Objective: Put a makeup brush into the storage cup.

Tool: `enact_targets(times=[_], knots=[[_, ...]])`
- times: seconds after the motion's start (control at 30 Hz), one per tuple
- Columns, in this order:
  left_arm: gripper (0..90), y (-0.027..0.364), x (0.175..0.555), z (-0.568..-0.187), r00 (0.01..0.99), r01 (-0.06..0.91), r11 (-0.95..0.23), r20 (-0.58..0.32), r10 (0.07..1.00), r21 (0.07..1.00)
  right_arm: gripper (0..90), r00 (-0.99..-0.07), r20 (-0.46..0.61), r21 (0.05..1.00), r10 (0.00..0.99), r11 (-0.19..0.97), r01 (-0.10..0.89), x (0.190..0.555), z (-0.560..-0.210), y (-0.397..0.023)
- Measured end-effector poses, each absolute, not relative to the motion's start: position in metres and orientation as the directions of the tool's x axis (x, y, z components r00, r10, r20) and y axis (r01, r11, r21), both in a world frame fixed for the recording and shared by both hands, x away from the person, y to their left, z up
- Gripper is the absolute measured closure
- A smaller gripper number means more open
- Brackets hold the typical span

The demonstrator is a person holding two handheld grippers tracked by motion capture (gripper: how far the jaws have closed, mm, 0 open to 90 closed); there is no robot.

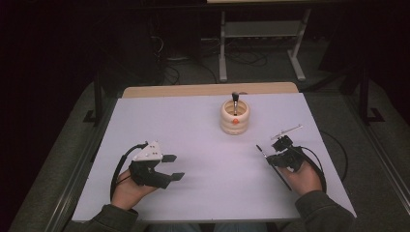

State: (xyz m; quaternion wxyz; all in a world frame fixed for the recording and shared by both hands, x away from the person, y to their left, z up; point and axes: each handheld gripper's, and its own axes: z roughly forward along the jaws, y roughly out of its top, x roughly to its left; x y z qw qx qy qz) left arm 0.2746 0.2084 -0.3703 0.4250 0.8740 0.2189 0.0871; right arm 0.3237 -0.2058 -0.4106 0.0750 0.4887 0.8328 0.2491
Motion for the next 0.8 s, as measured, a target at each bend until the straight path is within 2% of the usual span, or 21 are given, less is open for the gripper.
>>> enact_targets(times=[0.47, 0.8], knots=[[34.8, 0.208, 0.275, -0.37, 0.89, 0.307, -0.543, -0.034, 0.455, 0.781, 85.2, -0.5, 0.193, 0.505, 0.844, 0.351, 0.788, 0.324, -0.402, -0.213], [34.8, 0.205, 0.274, -0.372, 0.895, 0.308, -0.542, -0.045, 0.444, 0.782, 85.2, -0.559, 0.225, 0.596, 0.798, 0.341, 0.727, 0.314, -0.376, -0.205]])
